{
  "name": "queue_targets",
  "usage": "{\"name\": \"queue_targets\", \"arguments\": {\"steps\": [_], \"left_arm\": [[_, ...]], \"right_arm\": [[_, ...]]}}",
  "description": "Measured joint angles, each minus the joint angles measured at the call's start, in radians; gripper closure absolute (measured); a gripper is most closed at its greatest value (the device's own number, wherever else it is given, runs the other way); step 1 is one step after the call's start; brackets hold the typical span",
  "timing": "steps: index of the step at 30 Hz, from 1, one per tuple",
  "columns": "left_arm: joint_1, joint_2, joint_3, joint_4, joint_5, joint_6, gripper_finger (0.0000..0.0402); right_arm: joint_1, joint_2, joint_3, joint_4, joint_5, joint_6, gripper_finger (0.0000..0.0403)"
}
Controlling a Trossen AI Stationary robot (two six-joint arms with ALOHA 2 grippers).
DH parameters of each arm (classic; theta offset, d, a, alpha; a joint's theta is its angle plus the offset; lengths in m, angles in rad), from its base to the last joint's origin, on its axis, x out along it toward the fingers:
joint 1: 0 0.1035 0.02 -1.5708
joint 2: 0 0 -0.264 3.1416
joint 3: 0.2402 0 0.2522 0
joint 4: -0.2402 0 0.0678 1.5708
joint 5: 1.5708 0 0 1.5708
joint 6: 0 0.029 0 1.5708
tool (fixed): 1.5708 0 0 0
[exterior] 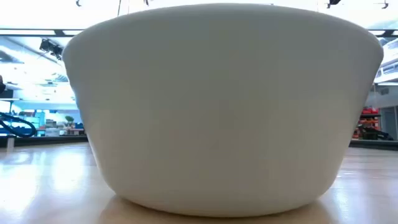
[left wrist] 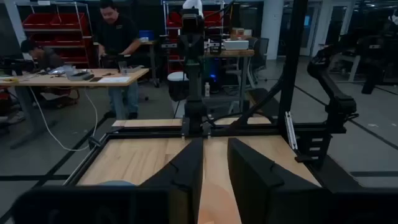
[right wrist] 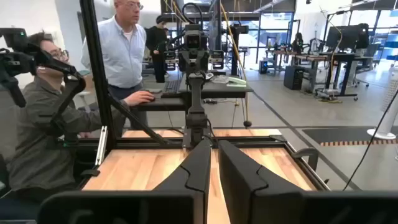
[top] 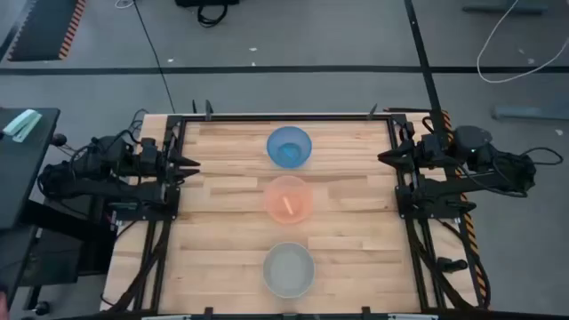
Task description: Nest bowls inside each other
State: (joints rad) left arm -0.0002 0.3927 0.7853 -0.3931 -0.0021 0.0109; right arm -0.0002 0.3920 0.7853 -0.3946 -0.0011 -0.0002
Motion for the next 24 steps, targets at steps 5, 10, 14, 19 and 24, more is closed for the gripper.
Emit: {"name": "queue_targets", "arguments": {"steps": [5,10,14,19,24], "left_arm": [[0.000,0.000,0.000,0.000,0.000,0.000,0.0313],[0.000,0.000,0.000,0.000,0.000,0.000,0.0311],[0.000,0.000,0.000,0.000,0.000,0.000,0.0317],[0.000,0.000,0.000,0.000,0.000,0.000,0.0321],[0.000,0.000,0.000,0.000,0.000,0.000,0.0315]], "right_arm": [[0.000,0.000,0.000,0.000,0.000,0.000,0.0362],[0.000,0.000,0.000,0.000,0.000,0.000,0.0362],[0.000,0.000,0.000,0.000,0.000,0.000,0.0362],[0.000,0.000,0.000,0.000,0.000,0.000,0.0362],[0.000,0.000,0.000,0.000,0.000,0.000,0.0362]]}}
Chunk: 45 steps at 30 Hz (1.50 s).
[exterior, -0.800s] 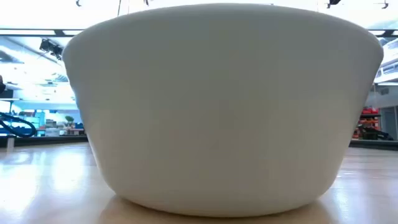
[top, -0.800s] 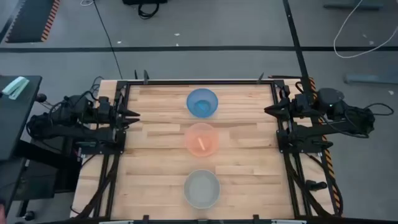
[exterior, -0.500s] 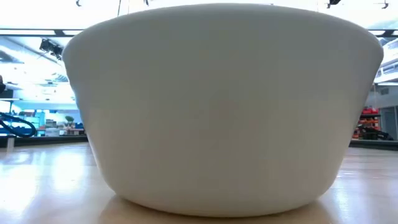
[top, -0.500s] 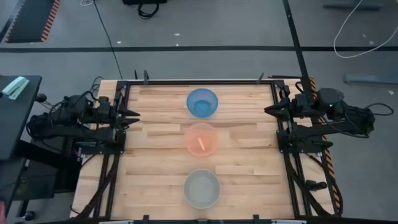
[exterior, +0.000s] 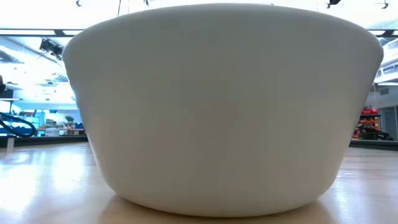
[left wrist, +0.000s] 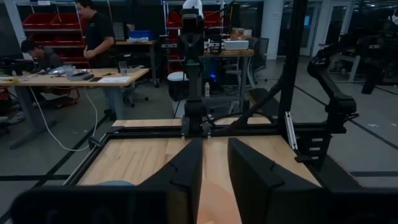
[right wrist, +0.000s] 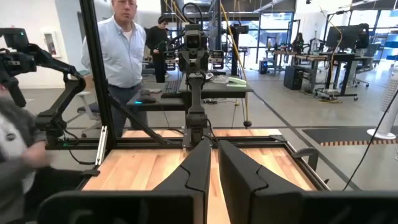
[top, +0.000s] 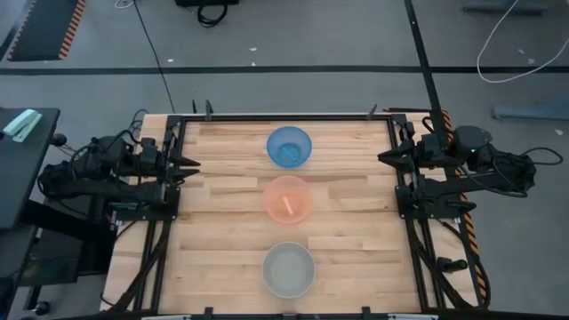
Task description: Nest bowls inside each other
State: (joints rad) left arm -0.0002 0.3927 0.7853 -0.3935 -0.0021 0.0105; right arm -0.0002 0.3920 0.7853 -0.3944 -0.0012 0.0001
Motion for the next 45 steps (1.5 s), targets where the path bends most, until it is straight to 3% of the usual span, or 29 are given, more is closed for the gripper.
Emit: {"name": "queue_targets", "arguments": {"steps": [40,45], "left_arm": [[0.000,0.000,0.000,0.034,0.000,-0.007,0.0317],[0.000,0.000,0.000,0.047,0.000,-0.130,0.0311]], "right_arm": [[0.000,0.000,0.000,0.000,0.000,0.000,0.0362],[0.000,0.003,0.000,0.001,0.000,0.002,0.0362]]}}
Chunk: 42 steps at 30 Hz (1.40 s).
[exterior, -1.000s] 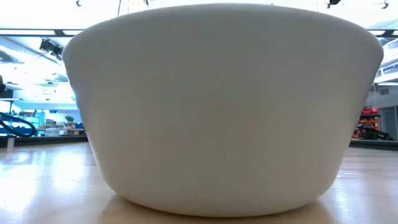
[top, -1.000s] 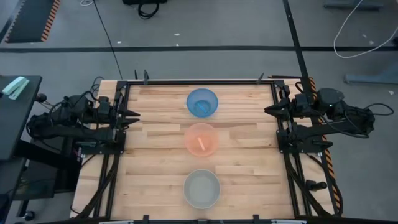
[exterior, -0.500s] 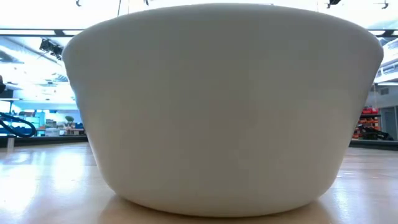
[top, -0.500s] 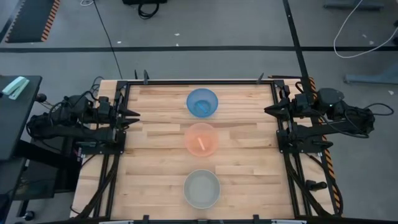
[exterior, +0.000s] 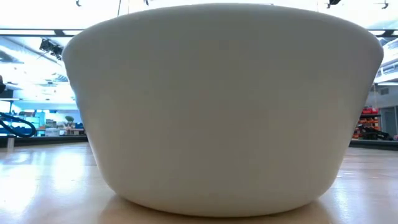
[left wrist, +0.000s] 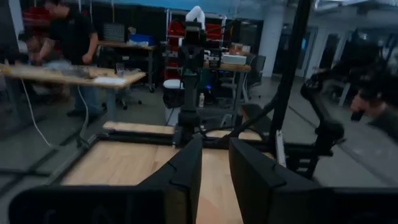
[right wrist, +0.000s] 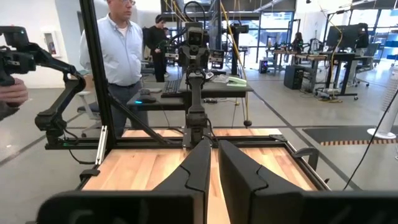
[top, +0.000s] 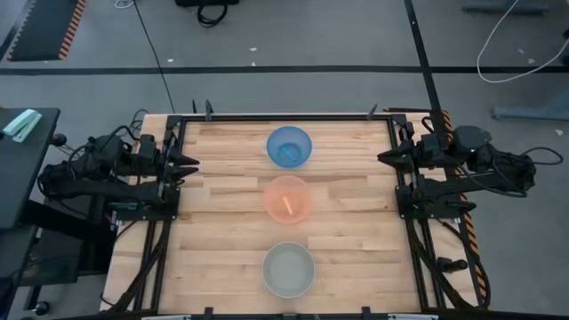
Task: Nest bowls inside each other
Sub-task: Stack the blue bowl on top of the pink bowl
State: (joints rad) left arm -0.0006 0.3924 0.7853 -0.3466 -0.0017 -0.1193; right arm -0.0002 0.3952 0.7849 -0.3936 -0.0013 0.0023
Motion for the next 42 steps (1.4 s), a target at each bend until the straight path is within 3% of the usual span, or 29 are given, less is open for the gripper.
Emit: {"name": "queue_targets", "arguments": {"steps": [4,12,19,22,28,34,42], "left_arm": [[0.000,0.000,0.000,0.025,0.000,-0.003,0.0314],[0.000,0.019,-0.005,0.041,-0.032,0.048,0.0327],[0.001,0.143,-0.007,-0.024,-0.206,0.066,0.0340],[0.003,0.225,-0.007,-0.061,-0.206,0.085,0.0342],[0.016,0.378,-0.008,-0.072,-0.204,0.081,0.0333],[0.016,0.454,-0.008,-0.071,-0.212,0.060,0.0317],[0.036,0.495,-0.008,-0.071,-0.361,0.060,0.0317]], "right_arm": [[0.000,0.007,0.000,0.005,-0.002,0.141,0.0362],[-0.005,0.073,0.000,0.036,0.001,0.267,0.0362],[-0.017,0.219,0.000,-0.021,0.026,0.300,0.0361],[-0.056,0.294,0.000,-0.032,0.078,0.263,0.0352],[-0.180,0.428,0.000,-0.032,0.079,0.251,0.0313],[-0.292,0.544,0.001,-0.028,0.069,0.289,0.0265],[-0.416,0.742,0.101,-0.029,-0.011,0.344,0.0250]]}}
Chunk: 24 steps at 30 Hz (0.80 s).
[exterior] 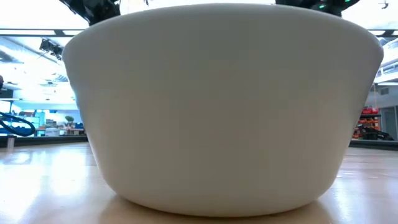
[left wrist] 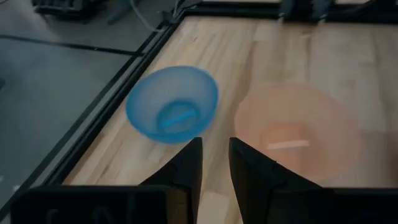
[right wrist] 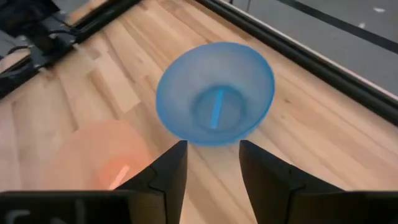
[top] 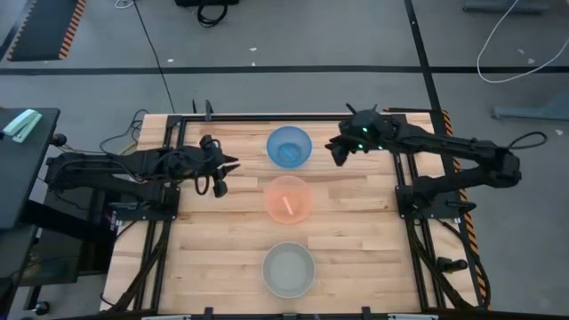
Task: Nest bowls inside each other
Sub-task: Stack the blue bowl on top of the pink bowl
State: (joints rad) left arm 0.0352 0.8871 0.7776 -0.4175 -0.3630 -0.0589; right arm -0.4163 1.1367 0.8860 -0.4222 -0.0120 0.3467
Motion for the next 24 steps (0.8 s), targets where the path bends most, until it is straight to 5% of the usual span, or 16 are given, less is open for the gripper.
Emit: {"name": "queue_targets", "arguments": {"steps": [13,24], "left_arm": [[0.210,0.060,0.001,0.008,0.064,0.040,0.0327],[0.303,0.191,0.000,0.012,0.153,0.101,0.0329]], "right_arm": [[-0.107,0.430,0.341,-0.243,-0.019,-0.054,0.0257],[-0.187,0.641,0.418,-0.244,-0.071,-0.078,0.0258]]}}
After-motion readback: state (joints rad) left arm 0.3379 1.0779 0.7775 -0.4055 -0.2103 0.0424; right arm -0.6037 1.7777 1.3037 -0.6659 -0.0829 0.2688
